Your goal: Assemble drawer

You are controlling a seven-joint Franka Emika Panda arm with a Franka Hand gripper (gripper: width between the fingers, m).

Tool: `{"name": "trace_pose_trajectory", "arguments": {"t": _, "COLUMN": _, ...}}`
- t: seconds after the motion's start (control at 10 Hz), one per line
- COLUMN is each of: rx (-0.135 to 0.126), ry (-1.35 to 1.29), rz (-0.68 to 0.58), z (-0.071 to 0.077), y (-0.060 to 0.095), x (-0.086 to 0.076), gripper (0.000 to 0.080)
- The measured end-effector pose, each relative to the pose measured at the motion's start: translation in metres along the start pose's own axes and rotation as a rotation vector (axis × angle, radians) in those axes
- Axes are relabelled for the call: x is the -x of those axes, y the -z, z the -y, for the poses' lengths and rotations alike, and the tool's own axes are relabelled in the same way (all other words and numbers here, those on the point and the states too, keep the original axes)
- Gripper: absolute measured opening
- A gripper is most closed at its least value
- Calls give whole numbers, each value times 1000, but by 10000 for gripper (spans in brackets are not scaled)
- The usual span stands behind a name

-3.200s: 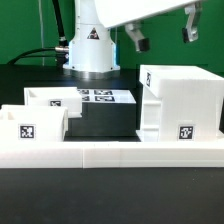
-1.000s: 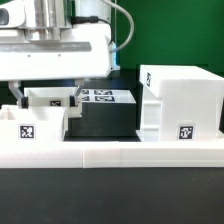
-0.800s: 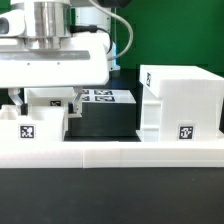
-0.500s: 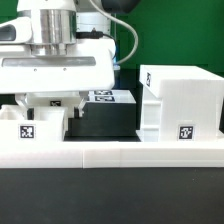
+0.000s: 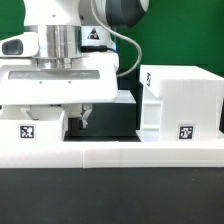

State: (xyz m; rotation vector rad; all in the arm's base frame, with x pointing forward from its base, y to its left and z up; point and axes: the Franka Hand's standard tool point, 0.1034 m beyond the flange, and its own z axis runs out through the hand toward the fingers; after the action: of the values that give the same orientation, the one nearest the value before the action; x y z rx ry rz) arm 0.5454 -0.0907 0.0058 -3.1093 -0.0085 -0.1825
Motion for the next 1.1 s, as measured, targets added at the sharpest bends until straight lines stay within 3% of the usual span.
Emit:
{"name": "trace_pose_trajectory", "arguments": {"t": 0.3, "rx": 0, "ry": 2, "rz": 0, "z": 0, "y": 0, "x": 0, "gripper": 253}}
{"name": "trace_pose_trajectory", "arguments": {"t": 0.4, "rx": 0, "ry": 2, "rz": 0, "z": 0, "y": 0, "x": 0, "gripper": 253}}
{"name": "trace_pose_trajectory", "arguments": {"t": 0.5, "rx": 0, "ry": 2, "rz": 0, "z": 0, "y": 0, "x": 0, "gripper": 79}}
{"name": "trace_pose_trajectory", "arguments": {"t": 0.6, "rx": 0, "ry": 2, "rz": 0, "z": 0, "y": 0, "x": 0, "gripper": 40}}
{"name": "trace_pose_trajectory", "arguments": {"t": 1.1, "rx": 0, "ry": 2, "rz": 0, "z": 0, "y": 0, "x": 0, "gripper": 40}}
